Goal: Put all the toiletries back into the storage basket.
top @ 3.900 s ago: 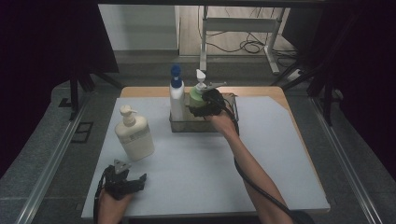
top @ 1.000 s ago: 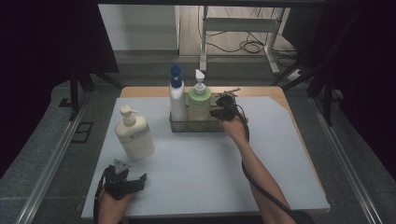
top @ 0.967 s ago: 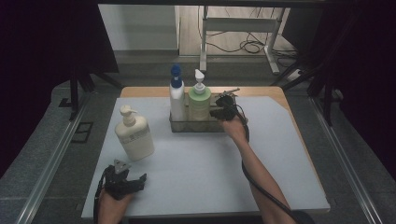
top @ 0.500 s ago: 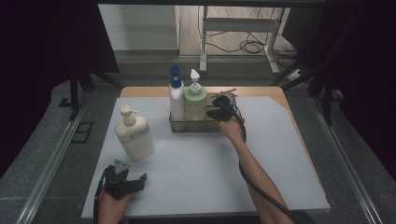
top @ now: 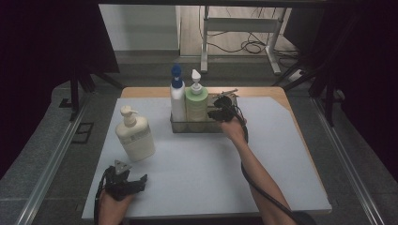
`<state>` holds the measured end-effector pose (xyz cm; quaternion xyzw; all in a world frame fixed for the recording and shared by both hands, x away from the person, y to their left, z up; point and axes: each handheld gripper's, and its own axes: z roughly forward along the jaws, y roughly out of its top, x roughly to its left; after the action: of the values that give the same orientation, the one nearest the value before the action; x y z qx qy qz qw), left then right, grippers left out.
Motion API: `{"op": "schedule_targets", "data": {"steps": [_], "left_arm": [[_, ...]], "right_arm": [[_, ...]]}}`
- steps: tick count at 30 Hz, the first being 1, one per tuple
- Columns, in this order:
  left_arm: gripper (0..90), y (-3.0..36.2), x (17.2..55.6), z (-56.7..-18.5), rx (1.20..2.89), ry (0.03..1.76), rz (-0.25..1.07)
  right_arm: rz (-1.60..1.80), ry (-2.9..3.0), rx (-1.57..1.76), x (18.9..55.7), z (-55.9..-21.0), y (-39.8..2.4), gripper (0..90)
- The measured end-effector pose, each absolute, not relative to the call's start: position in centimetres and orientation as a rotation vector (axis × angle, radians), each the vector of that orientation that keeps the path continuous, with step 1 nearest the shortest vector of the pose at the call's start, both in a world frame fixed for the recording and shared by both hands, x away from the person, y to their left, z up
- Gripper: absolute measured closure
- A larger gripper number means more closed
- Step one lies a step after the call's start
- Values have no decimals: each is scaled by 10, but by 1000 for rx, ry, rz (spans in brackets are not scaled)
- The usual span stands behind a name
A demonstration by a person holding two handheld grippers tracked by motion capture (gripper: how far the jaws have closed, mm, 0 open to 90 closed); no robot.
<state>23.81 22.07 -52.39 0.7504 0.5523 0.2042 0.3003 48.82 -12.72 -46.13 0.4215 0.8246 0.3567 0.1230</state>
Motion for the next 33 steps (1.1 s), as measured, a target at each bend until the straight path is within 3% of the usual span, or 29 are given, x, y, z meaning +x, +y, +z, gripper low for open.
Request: {"op": "schedule_targets", "data": {"steps": [17, 33], "left_arm": [[118, 221, 238, -524, 1993, 1465, 544], [118, 221, 238, -524, 1993, 1465, 545]], "right_arm": [[1088, 2401, 1139, 477, -446, -139, 660], [1103, 2441, 1013, 453, -431, -142, 333]]}}
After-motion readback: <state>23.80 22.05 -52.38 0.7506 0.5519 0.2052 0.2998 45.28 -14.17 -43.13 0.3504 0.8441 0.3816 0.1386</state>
